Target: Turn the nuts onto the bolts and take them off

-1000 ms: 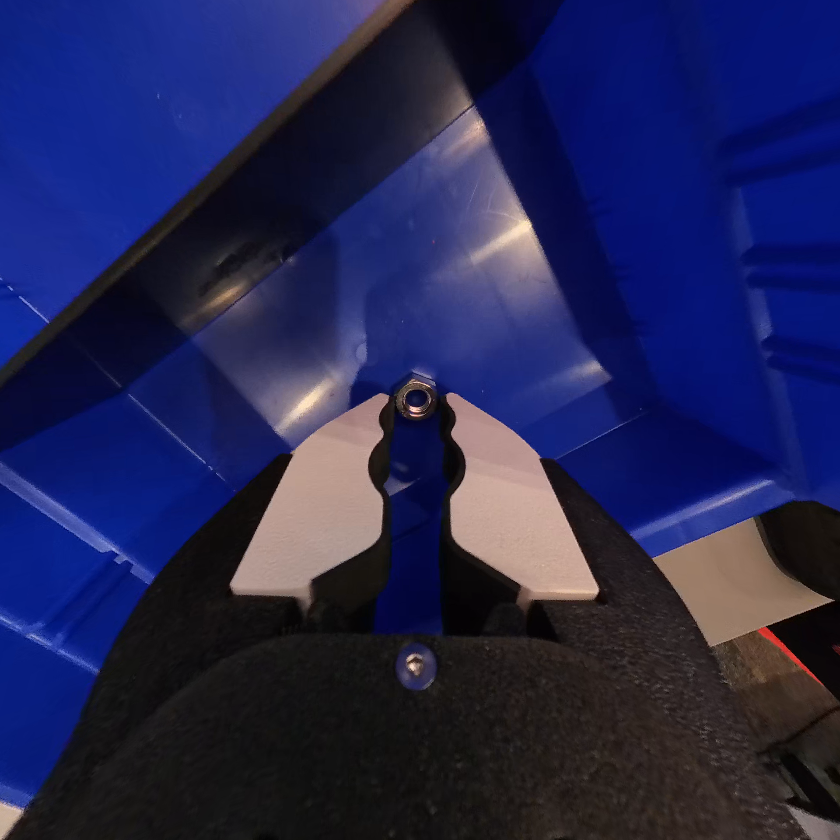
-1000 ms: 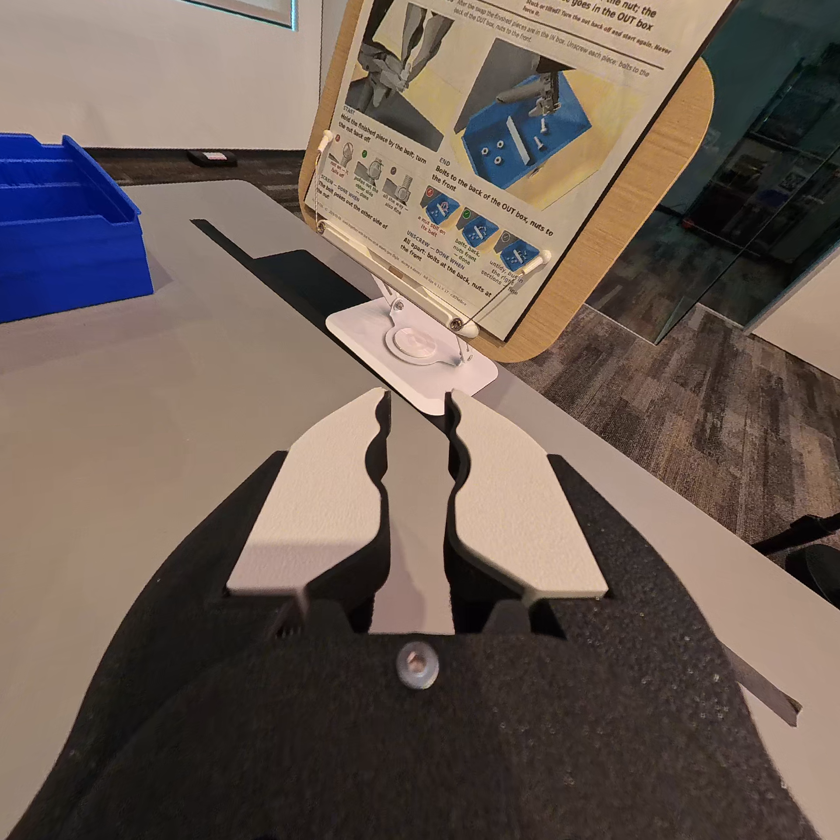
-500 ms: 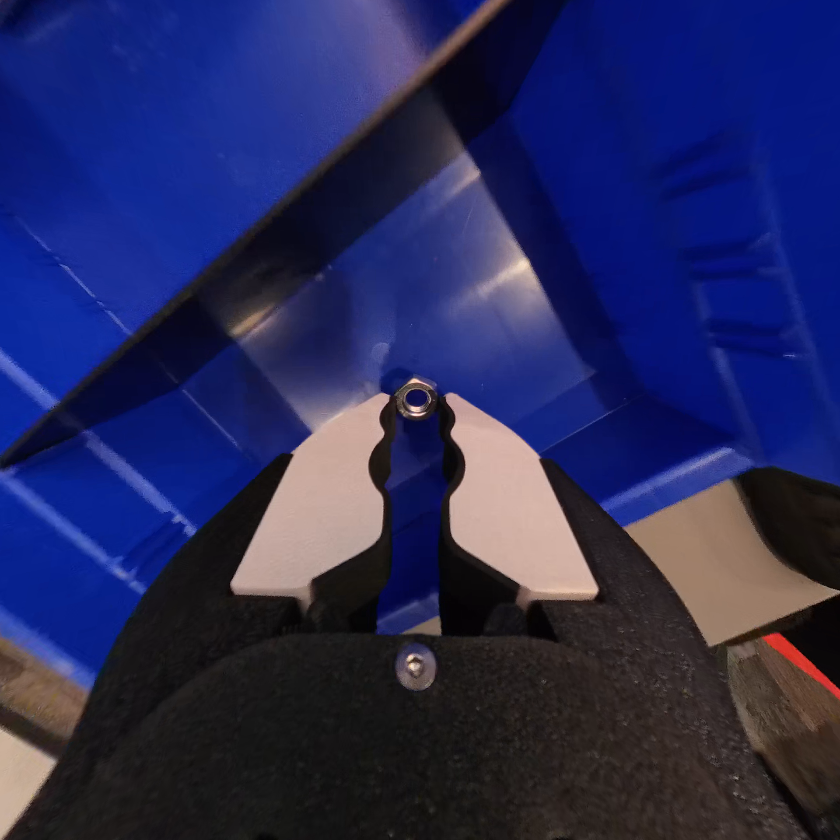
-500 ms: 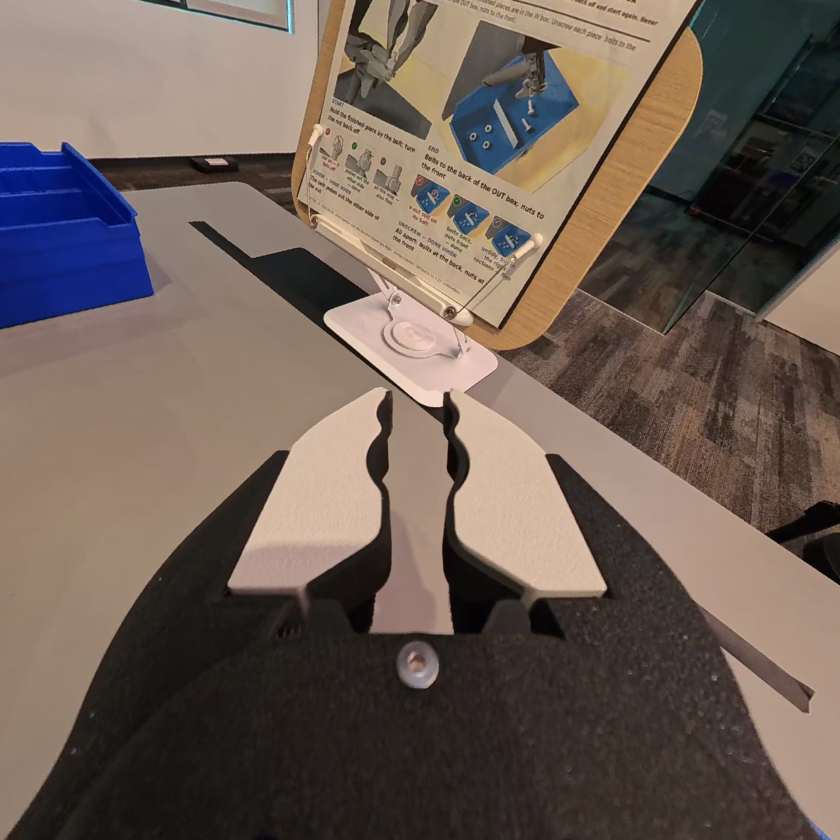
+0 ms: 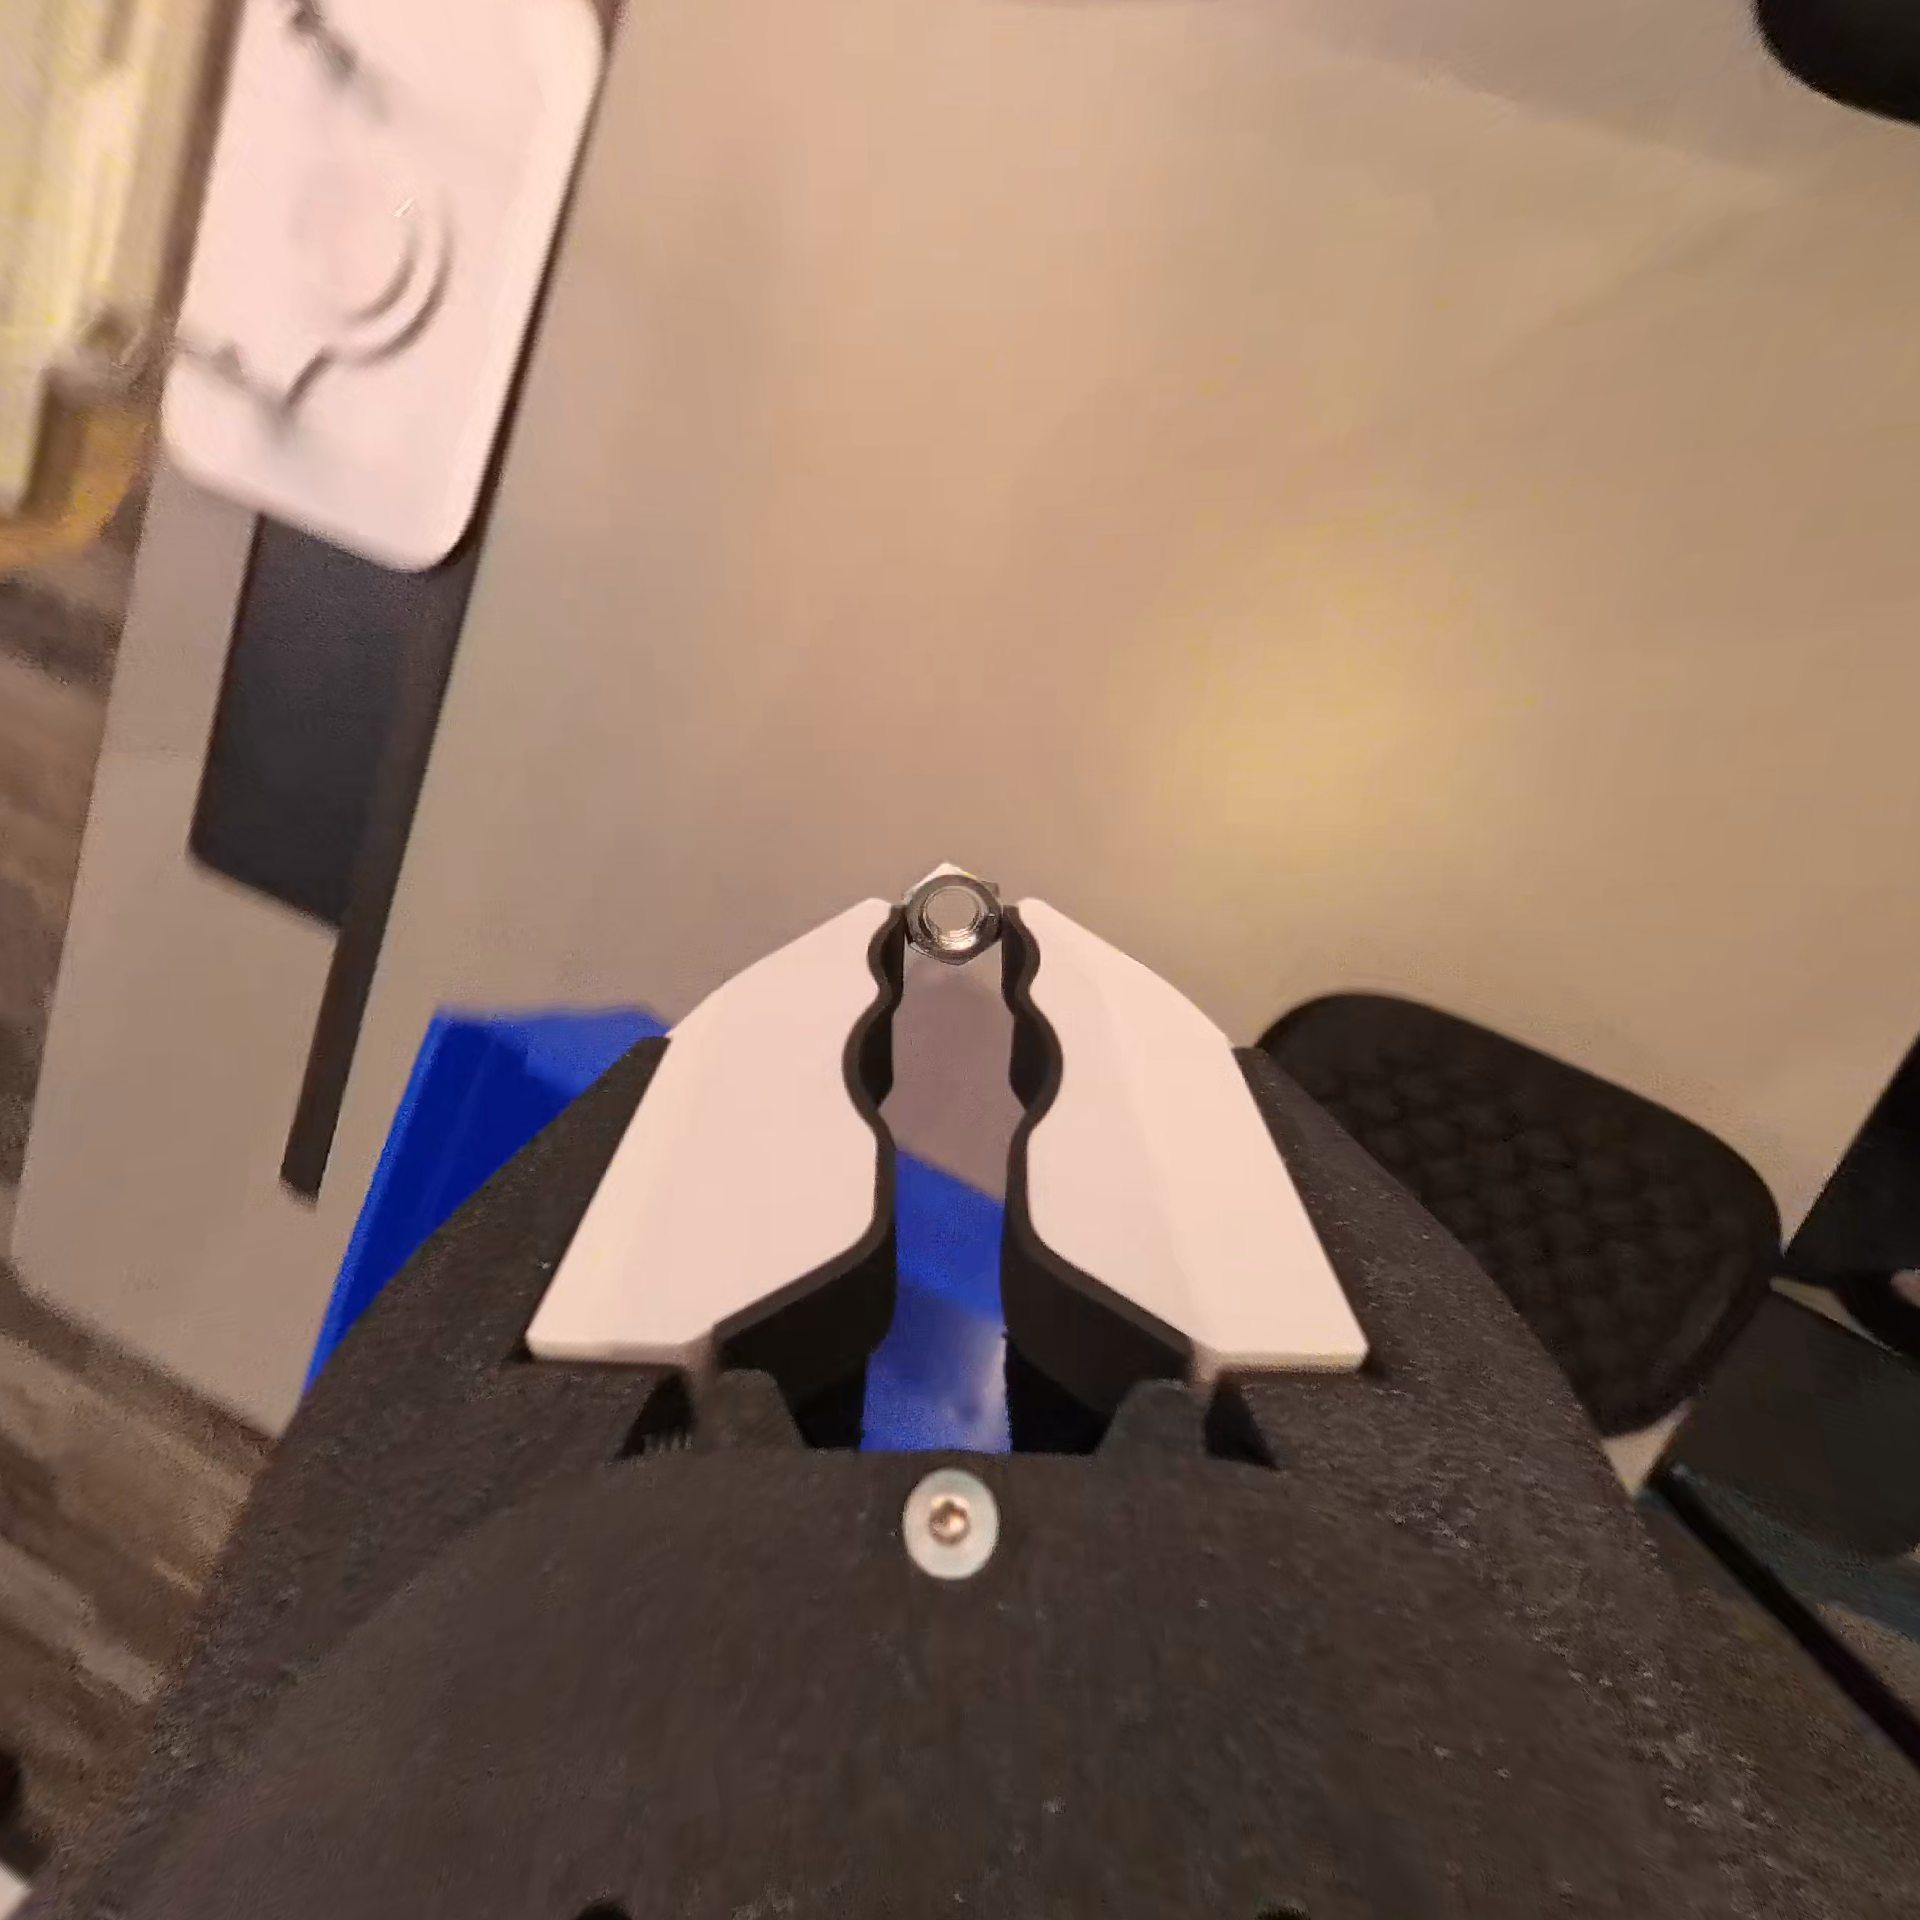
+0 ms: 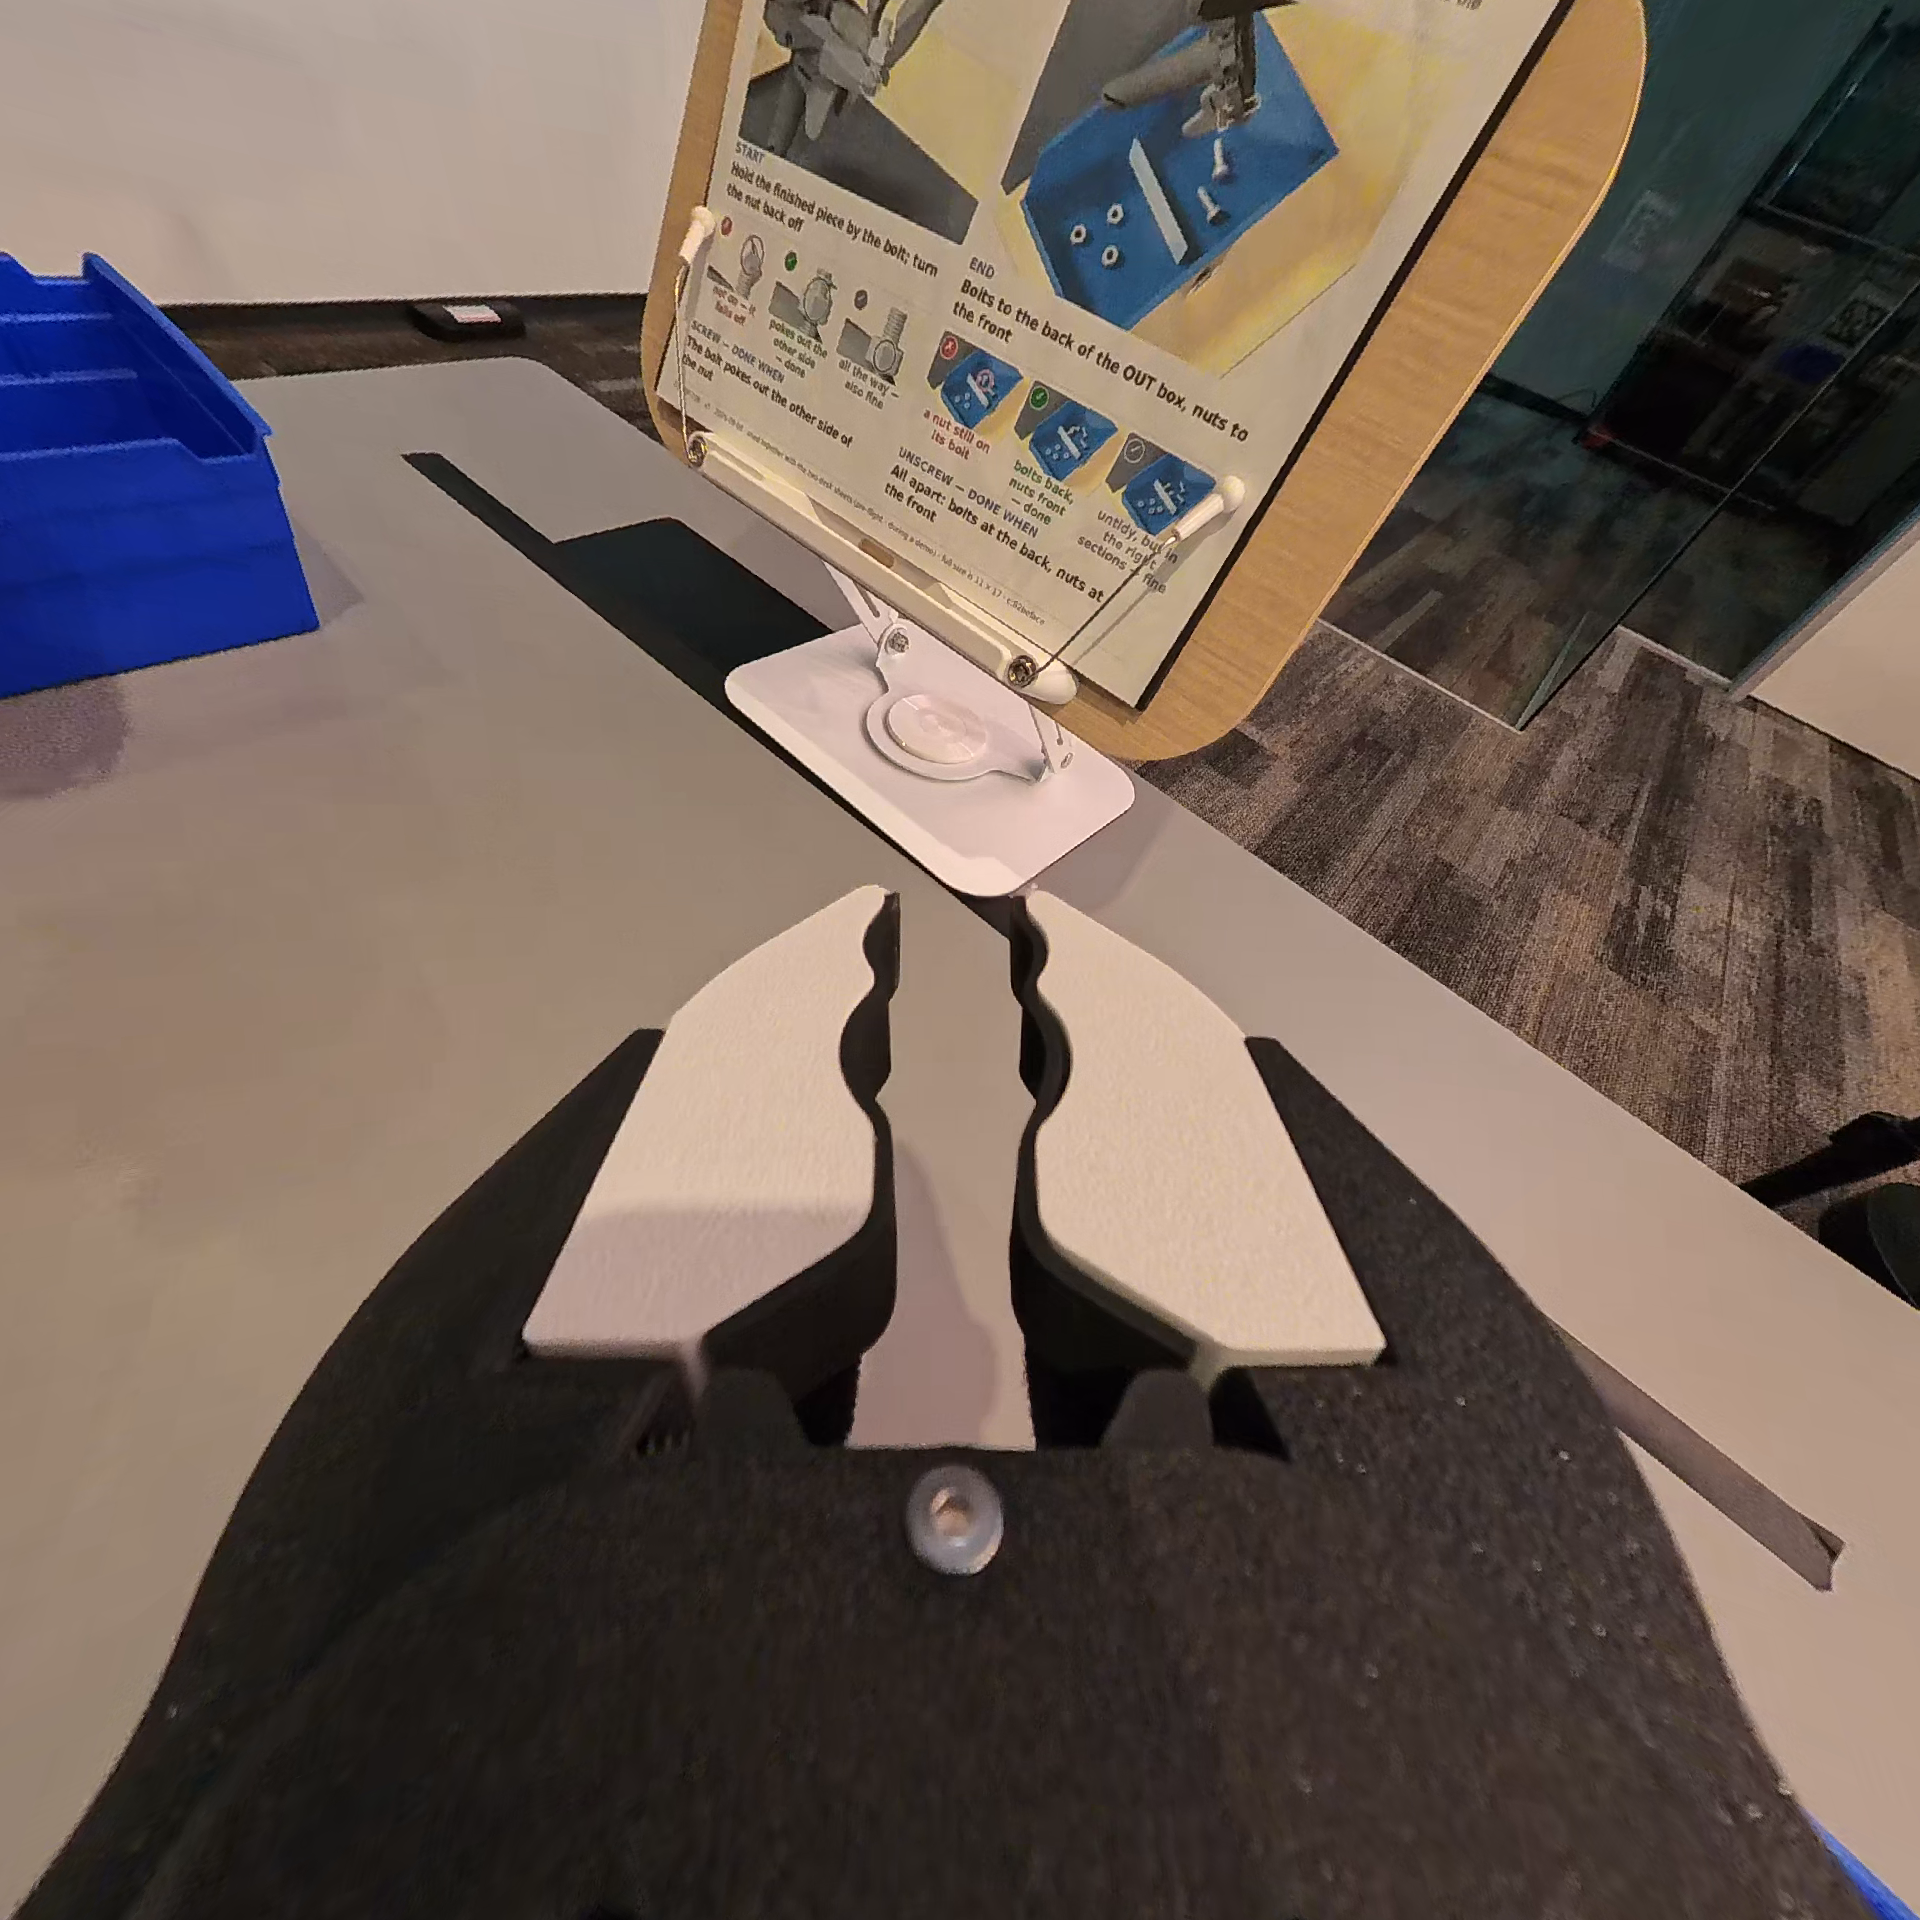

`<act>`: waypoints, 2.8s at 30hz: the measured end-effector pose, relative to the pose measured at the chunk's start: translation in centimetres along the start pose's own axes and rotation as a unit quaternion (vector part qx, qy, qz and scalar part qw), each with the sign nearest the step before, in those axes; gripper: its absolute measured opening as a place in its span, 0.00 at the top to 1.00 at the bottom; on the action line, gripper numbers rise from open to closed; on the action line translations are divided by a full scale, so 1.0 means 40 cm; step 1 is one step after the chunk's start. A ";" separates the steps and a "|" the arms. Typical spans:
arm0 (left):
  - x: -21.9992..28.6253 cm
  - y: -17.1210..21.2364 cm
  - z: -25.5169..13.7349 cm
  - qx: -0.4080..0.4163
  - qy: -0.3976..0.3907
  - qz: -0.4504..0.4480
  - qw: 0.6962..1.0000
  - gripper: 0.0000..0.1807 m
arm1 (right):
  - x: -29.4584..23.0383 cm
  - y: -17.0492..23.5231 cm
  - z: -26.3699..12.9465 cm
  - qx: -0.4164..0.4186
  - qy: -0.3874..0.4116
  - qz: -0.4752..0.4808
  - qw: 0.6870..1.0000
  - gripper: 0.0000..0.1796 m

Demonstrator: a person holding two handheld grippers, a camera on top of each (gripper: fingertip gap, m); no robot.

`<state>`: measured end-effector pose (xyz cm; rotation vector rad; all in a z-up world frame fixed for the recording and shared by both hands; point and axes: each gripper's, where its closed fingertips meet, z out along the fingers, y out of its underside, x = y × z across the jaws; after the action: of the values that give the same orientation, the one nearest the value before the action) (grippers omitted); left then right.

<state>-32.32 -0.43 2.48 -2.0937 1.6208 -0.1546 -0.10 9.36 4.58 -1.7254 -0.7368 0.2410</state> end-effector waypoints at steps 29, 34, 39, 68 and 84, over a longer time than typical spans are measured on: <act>0.158 -0.061 0.506 -0.131 0.129 0.100 0.978 0.90 | -0.007 0.036 0.012 -0.032 -0.025 -0.007 0.999 0.91; 0.157 -0.061 0.507 -0.121 0.137 0.089 0.979 0.90 | -0.005 0.044 0.015 -0.038 -0.029 -0.004 0.999 0.91; 0.149 -0.077 0.492 -0.096 0.133 0.069 0.984 0.84 | -0.003 0.042 0.011 -0.033 -0.033 0.000 0.999 0.91; -0.446 0.538 0.165 0.041 -0.118 -0.709 0.694 0.93 | 0.000 0.079 0.020 -0.059 -0.024 0.001 0.998 0.91; -0.464 0.611 0.241 -0.003 -0.176 -0.777 0.605 0.91 | 0.035 0.095 0.007 -0.048 -0.017 0.022 0.998 0.91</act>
<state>-55.65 15.48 -12.97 -2.6055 -0.7765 -0.2407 2.16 10.00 1.27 -1.8330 -0.7462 0.2690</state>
